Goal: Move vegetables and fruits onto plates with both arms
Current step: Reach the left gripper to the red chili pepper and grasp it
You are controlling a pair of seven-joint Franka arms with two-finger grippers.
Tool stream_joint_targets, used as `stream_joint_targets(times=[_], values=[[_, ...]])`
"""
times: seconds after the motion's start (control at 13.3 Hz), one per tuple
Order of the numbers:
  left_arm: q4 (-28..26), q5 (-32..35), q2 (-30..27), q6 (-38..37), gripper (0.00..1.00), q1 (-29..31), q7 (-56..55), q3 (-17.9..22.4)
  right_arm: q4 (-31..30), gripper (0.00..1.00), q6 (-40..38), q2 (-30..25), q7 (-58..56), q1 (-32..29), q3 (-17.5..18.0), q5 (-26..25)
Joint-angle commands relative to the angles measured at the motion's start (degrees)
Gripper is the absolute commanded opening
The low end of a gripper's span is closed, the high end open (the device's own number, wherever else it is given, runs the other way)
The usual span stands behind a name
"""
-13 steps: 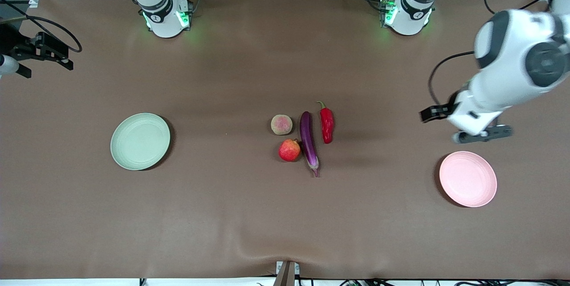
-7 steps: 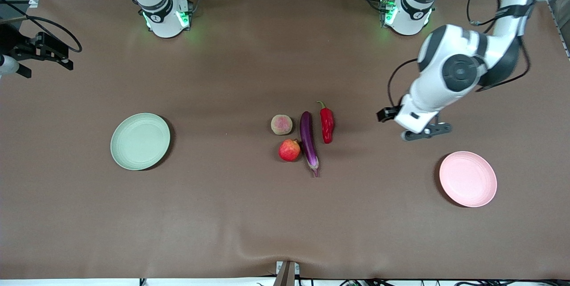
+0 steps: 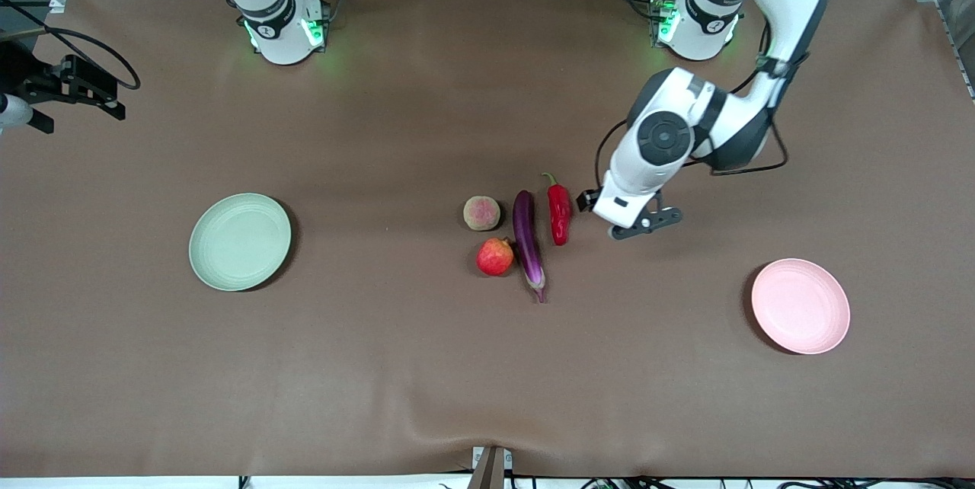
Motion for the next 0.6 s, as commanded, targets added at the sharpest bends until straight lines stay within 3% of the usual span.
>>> stream_joint_targets(times=[0.0,0.53], values=[[0.2,1.3,2.3,3.0,1.0,-2.2,-4.4,0.2,0.0,1.0,-0.3,-0.3,0.3,-0.6,0.5,-0.1],[-0.6,1.8,8.1,13.5,1.0,-5.7,-9.1,0.4,0.0,1.0,-0.3,-0.3,0.3,-0.6,0.5,0.0]])
